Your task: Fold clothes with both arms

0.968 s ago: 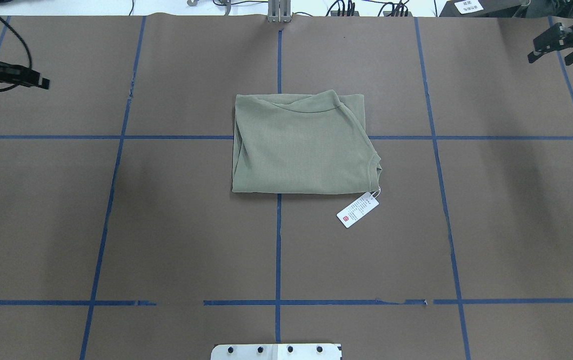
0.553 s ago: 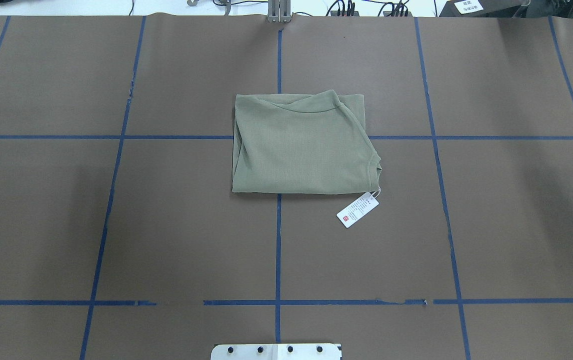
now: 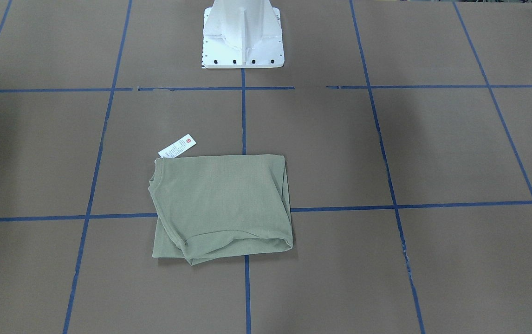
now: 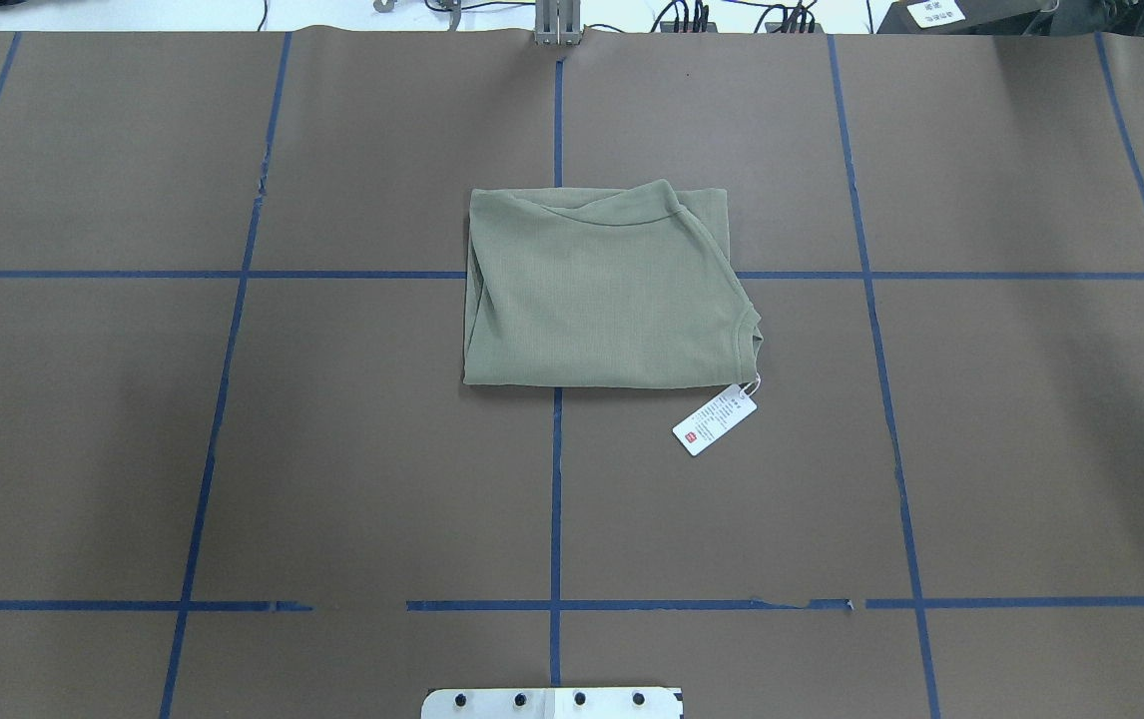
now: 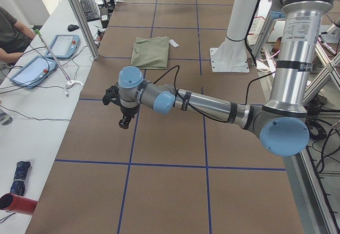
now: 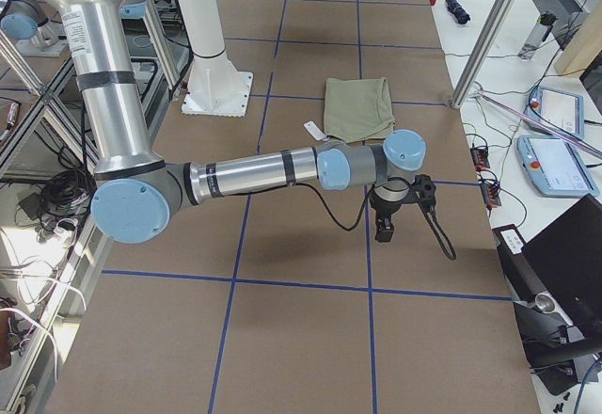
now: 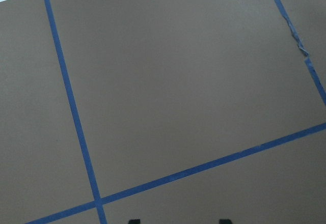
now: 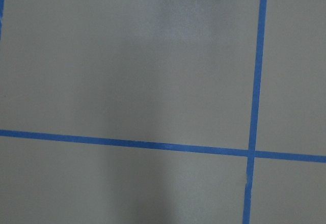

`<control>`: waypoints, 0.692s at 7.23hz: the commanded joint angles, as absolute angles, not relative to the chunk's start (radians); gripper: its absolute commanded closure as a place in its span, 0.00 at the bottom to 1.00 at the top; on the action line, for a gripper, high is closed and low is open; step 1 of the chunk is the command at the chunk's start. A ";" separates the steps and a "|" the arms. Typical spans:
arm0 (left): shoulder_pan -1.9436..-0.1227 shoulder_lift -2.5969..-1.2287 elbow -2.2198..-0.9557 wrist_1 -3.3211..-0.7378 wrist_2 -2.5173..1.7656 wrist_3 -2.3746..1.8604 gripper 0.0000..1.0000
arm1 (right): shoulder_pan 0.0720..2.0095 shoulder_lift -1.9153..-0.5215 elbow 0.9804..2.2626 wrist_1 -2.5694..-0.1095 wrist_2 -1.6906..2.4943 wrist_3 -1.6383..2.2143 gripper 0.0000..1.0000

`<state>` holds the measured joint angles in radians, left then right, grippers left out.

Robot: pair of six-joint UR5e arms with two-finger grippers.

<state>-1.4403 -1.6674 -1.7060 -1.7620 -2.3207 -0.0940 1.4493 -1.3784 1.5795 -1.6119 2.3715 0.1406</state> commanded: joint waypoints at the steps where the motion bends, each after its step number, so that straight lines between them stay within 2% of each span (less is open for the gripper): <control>1: -1.462 -1.663 -1.707 -1.715 -2.315 -0.031 0.00 | 1.447 -1.384 1.588 -1.612 2.373 0.147 0.00; 5: -1.540 -1.666 -1.609 -1.715 -2.322 0.072 0.00 | 1.417 -1.411 1.588 -1.614 2.367 0.147 0.00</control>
<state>-1.5252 -1.6632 -1.6270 -1.7196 -2.3212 0.0393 1.4284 -1.3955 1.5845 -1.6136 2.3687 0.1479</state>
